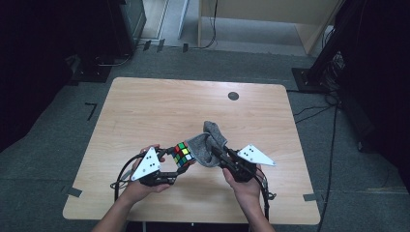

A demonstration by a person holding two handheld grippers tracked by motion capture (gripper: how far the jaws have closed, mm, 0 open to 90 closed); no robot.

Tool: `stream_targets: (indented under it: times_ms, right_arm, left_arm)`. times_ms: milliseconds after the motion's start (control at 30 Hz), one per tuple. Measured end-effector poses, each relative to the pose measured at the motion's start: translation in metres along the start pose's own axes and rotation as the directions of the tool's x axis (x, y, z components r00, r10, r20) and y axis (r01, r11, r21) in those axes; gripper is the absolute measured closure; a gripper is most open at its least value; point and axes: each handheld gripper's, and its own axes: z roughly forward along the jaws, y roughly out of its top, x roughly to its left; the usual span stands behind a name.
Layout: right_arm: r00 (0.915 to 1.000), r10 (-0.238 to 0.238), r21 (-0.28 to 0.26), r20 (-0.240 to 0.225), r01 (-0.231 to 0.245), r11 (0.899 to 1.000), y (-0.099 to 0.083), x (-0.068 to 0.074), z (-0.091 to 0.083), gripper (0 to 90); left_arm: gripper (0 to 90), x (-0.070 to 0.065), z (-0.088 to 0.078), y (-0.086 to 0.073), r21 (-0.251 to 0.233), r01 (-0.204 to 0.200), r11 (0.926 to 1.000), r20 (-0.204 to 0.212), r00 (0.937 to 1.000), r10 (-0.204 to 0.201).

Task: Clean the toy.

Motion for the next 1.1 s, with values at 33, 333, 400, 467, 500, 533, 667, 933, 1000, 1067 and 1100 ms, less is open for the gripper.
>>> stream_targets:
  times_ms: [33, 333, 400, 467, 500, 533, 667, 933, 1000, 1067, 1100]
  right_arm:
    - [0.9995, 0.001, -0.006, -0.033, -0.002, 1.0, 0.0, 0.002, 0.001, 74.1]
    - [0.9857, 0.018, 0.117, -0.168, 0.002, 0.993, -0.021, 0.015, 0.023, 73.9]
    - [0.9846, 0.019, 0.153, -0.174, 0.008, 0.988, -0.024, 0.016, 0.027, 73.7]
    - [0.9877, 0.018, 0.169, -0.155, 0.009, 0.986, -0.024, 0.015, 0.028, 73.5]
    - [0.9888, 0.023, 0.156, -0.147, 0.0, 0.988, -0.022, 0.013, 0.026, 73.5]
    - [0.9891, 0.036, 0.131, -0.143, -0.017, 0.991, -0.019, 0.011, 0.022, 73.5]
    - [0.9891, 0.052, 0.016, -0.138, -0.05, 0.999, -0.004, 0.005, 0.007, 73.5]
    - [0.9741, 0.077, 0.147, -0.213, -0.046, 0.988, -0.022, 0.011, 0.025, 72.6]
    - [0.9659, 0.089, 0.185, -0.243, -0.044, 0.982, -0.028, 0.014, 0.03, 72.5]
    - [0.9562, 0.092, 0.22, -0.278, -0.03, 0.975, -0.034, 0.019, 0.035, 72.4]
    - [0.951, 0.078, 0.229, -0.299, -0.008, 0.973, -0.037, 0.024, 0.038, 72.4]
  left_arm:
    - [34.4, 0.0, 0.001, 0.0, -0.002, 0.003, 1.0, 0.005, 1.0, -0.003]
    - [34.4, 0.002, -0.005, 0.005, -0.078, 0.082, 0.9936, 0.048, 0.9957, -0.079]
    - [34.4, 0.004, -0.006, 0.005, -0.072, 0.083, 0.994, 0.041, 0.996, -0.08]
    - [34.4, 0.005, -0.005, 0.004, -0.064, 0.088, 0.9941, 0.03, 0.9958, -0.086]
    - [34.3, 0.006, -0.005, 0.003, -0.059, 0.089, 0.9942, 0.029, 0.9957, -0.088]
    - [34.4, 0.006, -0.004, 0.002, -0.048, 0.082, 0.9955, 0.025, 0.9964, -0.081]
    - [34.4, 0.002, -0.001, 0.001, -0.039, 0.077, 0.9963, 0.035, 0.9965, -0.076]
    - [34.3, 0.01, -0.008, 0.004, -0.105, 0.156, 0.9821, 0.034, 0.9875, -0.154]
    - [34.3, 0.013, -0.009, 0.005, -0.131, 0.195, 0.972, 0.025, 0.9808, -0.193]
    - [34.3, 0.015, -0.009, 0.005, -0.148, 0.231, 0.9617, 0.02, 0.9729, -0.231]
    - [34.3, 0.015, -0.008, 0.004, -0.148, 0.248, 0.9574, 0.023, 0.9687, -0.247]
